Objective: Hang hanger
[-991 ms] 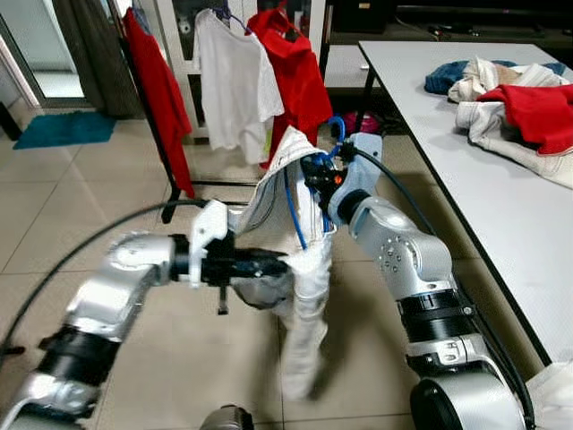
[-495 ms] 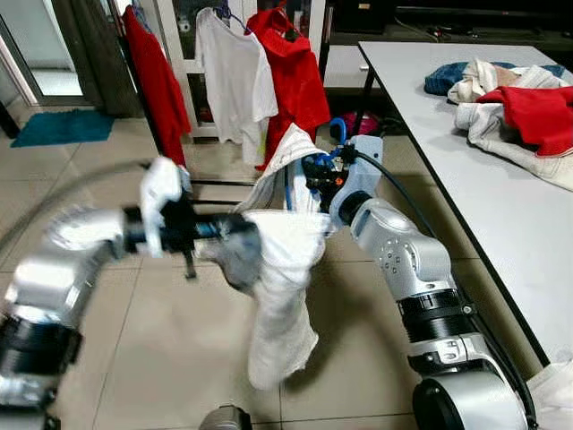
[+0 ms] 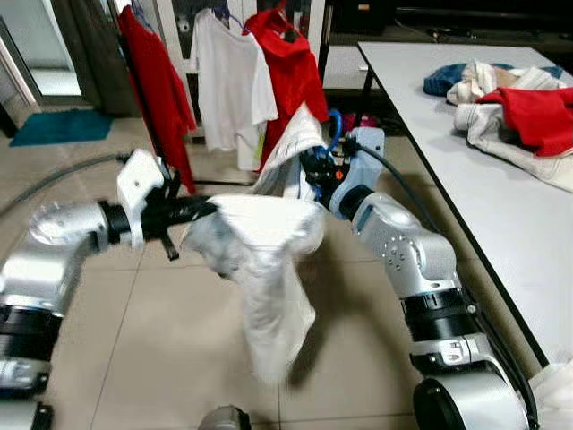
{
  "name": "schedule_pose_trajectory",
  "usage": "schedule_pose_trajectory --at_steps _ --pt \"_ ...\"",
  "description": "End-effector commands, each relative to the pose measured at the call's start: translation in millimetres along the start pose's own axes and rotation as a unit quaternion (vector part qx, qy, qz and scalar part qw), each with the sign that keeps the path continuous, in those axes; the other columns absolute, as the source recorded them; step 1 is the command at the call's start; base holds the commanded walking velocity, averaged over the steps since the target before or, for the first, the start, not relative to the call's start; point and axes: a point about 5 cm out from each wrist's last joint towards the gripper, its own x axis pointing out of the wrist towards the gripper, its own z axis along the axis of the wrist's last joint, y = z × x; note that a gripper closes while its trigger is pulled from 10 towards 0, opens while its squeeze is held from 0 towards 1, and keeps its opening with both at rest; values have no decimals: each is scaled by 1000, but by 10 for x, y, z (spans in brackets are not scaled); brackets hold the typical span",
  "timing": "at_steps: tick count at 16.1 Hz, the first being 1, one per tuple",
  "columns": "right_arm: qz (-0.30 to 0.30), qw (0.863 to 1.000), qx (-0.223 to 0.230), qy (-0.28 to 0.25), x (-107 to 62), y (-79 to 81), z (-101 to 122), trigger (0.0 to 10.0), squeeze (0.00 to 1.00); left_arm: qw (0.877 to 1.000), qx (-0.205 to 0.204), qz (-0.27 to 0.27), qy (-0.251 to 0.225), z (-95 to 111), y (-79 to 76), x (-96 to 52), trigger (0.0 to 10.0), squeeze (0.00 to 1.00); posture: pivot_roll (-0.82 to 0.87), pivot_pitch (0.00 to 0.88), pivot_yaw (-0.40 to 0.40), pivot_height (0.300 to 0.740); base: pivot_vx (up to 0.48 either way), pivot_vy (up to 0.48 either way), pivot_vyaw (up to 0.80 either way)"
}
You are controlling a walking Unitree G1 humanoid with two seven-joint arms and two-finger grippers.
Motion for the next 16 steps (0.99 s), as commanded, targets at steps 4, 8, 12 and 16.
schedule_pose_trajectory --at_steps 4,8,12,16 --pt "18 999 0 -45 -184 -9 366 10000 0 981 -37 148 116 -494 190 17 0 0 -106 0 -15 740 0 0 0" --pt "34 998 7 -51 -274 33 463 10000 0 978 -44 156 128 -654 97 209 0 0 -112 0 -13 740 0 0 0" --pt "29 999 -28 1 -374 2 392 10000 0 977 -41 161 137 -718 80 290 0 0 -122 0 -17 740 0 0 0" --pt "43 999 -25 6 -444 24 419 10000 0 986 -32 120 113 -688 6 377 5569 0 -124 0 -18 740 0 0 0"
